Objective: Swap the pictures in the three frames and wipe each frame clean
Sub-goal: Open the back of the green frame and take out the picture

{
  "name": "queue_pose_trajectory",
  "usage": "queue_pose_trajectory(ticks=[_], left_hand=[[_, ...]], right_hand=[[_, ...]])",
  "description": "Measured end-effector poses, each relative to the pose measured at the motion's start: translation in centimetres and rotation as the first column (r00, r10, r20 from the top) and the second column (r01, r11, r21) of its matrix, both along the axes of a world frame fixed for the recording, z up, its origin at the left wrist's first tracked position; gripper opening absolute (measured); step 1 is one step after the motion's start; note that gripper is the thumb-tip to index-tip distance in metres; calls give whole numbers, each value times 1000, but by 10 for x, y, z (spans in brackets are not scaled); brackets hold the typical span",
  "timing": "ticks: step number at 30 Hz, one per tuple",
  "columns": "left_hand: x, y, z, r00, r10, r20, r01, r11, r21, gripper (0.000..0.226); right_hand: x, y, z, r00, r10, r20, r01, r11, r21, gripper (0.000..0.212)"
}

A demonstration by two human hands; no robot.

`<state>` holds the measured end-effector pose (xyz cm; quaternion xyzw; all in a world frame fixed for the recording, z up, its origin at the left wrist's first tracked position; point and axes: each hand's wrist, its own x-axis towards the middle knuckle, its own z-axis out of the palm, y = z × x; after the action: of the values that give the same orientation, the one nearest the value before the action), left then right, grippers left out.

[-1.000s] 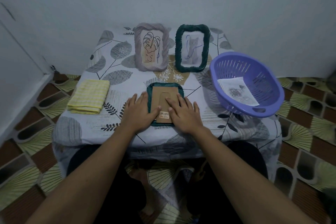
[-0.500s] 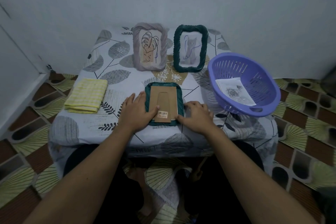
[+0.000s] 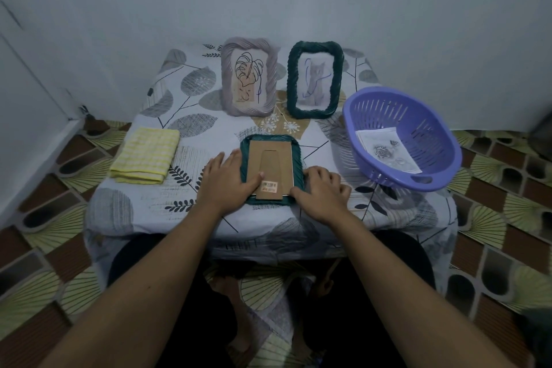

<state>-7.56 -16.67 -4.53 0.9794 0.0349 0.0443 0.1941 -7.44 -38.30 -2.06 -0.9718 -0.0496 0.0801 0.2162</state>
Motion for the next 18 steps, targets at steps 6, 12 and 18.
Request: queue_pose_trajectory(ticks=[6, 12, 18], left_hand=[[-1, -1, 2, 1000, 6, 6, -6, 1000, -18, 83], [0, 2, -1, 1000, 2, 4, -2, 1000, -25, 83], [1, 1, -1, 1000, 1, 18, 0, 998, -69, 81]], right_hand=[[-1, 8, 0, 998, -66, -26, 67, 997, 50, 42], [1, 11, 1, 995, -93, -42, 95, 993, 67, 37], [6, 6, 10, 994, -79, -82, 86, 992, 91, 57]])
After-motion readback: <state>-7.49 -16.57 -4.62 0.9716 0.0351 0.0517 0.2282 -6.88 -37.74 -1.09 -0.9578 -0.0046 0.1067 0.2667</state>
